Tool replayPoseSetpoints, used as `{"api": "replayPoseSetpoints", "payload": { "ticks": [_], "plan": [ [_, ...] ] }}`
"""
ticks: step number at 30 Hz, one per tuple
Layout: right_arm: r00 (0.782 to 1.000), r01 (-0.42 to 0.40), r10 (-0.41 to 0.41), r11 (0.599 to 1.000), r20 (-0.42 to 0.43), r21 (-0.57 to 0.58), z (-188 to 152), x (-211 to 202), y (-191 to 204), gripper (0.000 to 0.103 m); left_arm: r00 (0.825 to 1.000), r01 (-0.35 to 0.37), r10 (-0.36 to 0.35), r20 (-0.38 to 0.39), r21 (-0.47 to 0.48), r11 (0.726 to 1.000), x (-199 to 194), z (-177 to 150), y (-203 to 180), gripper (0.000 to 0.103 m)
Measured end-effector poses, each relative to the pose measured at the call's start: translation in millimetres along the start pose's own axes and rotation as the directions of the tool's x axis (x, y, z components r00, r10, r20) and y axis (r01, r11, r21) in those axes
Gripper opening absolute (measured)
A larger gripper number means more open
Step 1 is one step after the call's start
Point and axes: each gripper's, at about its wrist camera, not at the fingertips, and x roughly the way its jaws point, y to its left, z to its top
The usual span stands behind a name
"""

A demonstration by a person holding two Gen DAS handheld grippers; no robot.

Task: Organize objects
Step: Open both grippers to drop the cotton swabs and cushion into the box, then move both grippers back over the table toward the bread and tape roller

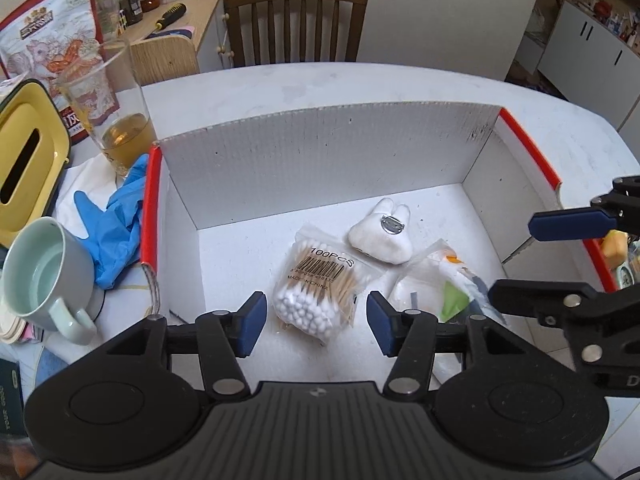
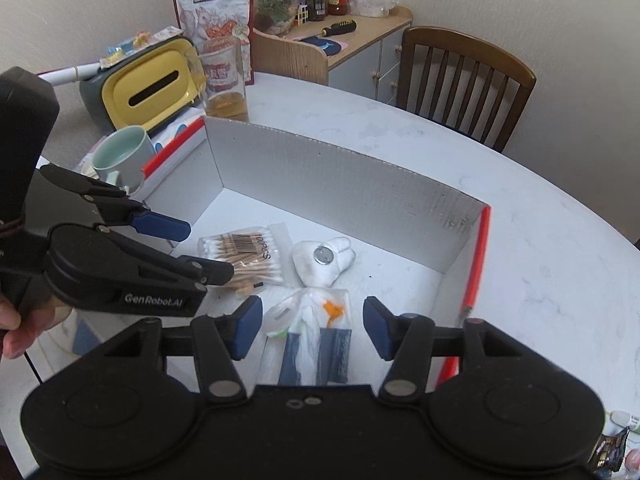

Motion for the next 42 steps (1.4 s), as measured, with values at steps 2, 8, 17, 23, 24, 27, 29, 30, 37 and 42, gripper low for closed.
{"api": "replayPoseSetpoints", "payload": {
  "ticks": [2, 8, 17, 23, 24, 27, 29, 30, 37, 42],
  "plan": [
    [1.000, -0.010, 0.010, 1.000, 0.013, 0.007, -3, -8, -3, 0.056, 1.000, 0.000, 0.000, 0.014, -0.003, 1.000, -8, -2, -3, 0.054],
    [0.998, -0.028, 0.027, 0.999, 0.049, 0.033, -14, -33, -12, 0.056, 0.998, 0.004, -0.004, 0.067, 0.001, 1.000, -35, -6, -19, 0.054],
    [0.993, -0.042, 0.035, 0.997, 0.116, 0.064, -34, -72, -28, 0.062, 0.989, 0.004, -0.005, 0.146, 0.007, 1.000, -75, -14, -54, 0.062],
    [0.988, -0.050, 0.038, 0.996, 0.149, 0.075, -55, -99, -46, 0.069, 0.985, 0.012, -0.011, 0.174, -0.001, 1.000, -93, -22, -81, 0.066],
    [0.987, -0.046, 0.034, 0.996, 0.155, 0.075, -59, -103, -50, 0.071, 0.984, 0.011, -0.011, 0.179, 0.000, 1.000, -95, -23, -86, 0.066],
    [0.985, -0.037, 0.024, 0.996, 0.170, 0.076, -73, -114, -59, 0.078, 0.982, 0.013, -0.014, 0.186, 0.005, 1.000, -99, -26, -103, 0.073],
    [0.984, -0.032, 0.018, 0.997, 0.179, 0.075, -83, -122, -66, 0.080, 0.981, 0.017, -0.018, 0.196, 0.007, 1.000, -100, -30, -115, 0.079],
    [0.983, -0.028, 0.014, 0.997, 0.182, 0.072, -88, -126, -70, 0.083, 0.980, 0.017, -0.019, 0.199, 0.008, 1.000, -100, -31, -120, 0.079],
    [0.979, 0.039, -0.054, 0.996, 0.196, 0.081, -130, -154, -107, 0.092, 0.976, 0.041, -0.050, 0.212, 0.049, 0.998, -98, -38, -171, 0.079],
    [0.978, 0.080, -0.104, 0.988, 0.181, 0.133, -162, -168, -142, 0.096, 0.971, 0.091, -0.106, 0.215, 0.076, 0.993, -90, -41, -209, 0.080]
  ]
}}
